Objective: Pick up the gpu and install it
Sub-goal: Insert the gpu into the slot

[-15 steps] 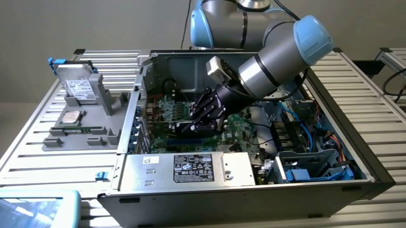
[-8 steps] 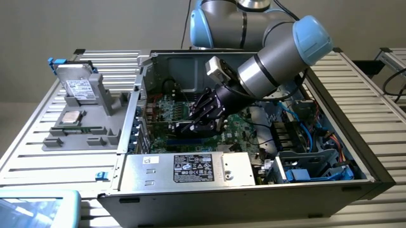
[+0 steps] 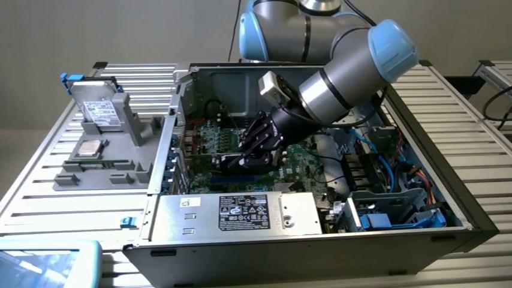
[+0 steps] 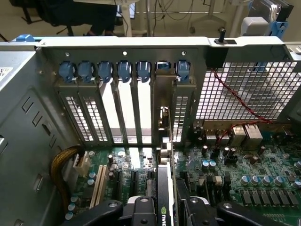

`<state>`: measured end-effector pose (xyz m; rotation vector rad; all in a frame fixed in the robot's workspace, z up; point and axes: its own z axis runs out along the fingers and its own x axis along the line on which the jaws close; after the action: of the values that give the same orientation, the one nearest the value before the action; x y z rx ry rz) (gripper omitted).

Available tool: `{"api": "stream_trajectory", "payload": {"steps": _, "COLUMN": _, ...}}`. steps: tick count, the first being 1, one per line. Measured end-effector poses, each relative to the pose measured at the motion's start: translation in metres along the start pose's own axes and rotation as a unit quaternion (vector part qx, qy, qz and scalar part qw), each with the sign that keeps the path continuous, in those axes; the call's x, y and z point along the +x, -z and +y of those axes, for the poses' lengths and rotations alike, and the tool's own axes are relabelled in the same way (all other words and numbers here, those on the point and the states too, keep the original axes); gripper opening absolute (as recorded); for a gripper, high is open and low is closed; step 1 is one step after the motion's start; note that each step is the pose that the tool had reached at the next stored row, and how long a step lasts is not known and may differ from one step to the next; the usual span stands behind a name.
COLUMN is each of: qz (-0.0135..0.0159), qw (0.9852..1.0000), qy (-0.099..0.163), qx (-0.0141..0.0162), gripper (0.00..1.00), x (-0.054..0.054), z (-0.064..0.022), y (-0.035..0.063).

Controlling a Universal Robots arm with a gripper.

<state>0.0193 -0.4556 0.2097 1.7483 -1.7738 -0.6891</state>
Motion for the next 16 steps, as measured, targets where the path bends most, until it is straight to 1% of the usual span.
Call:
{"api": "stream_trajectory", "payload": {"steps": 3, "qz": 0.0042, "qw": 1.0000, "qy": -0.005, "qx": 0.0008, "gripper": 0.28, "x": -0.0006, "z": 0.0001, "y": 0.0000}}
{"api": "stream_trajectory", "payload": {"steps": 4, "qz": 0.0045, "qw": 1.0000, "qy": -0.005, "qx": 0.0011, "gripper": 0.28, "x": -0.0007, "z": 0.0002, "y": -0.0002}}
{"api": "stream_trajectory", "payload": {"steps": 12, "qz": 0.0038, "qw": 1.0000, "qy": -0.006, "qx": 0.0012, "gripper": 0.28, "x": -0.0013, "z": 0.0008, "y": -0.0008}}
{"api": "stream_trajectory", "payload": {"steps": 16, "qz": 0.0022, "qw": 1.0000, "qy": -0.008, "qx": 0.0014, "gripper": 0.28, "x": -0.0017, "z": 0.0010, "y": -0.0008}}
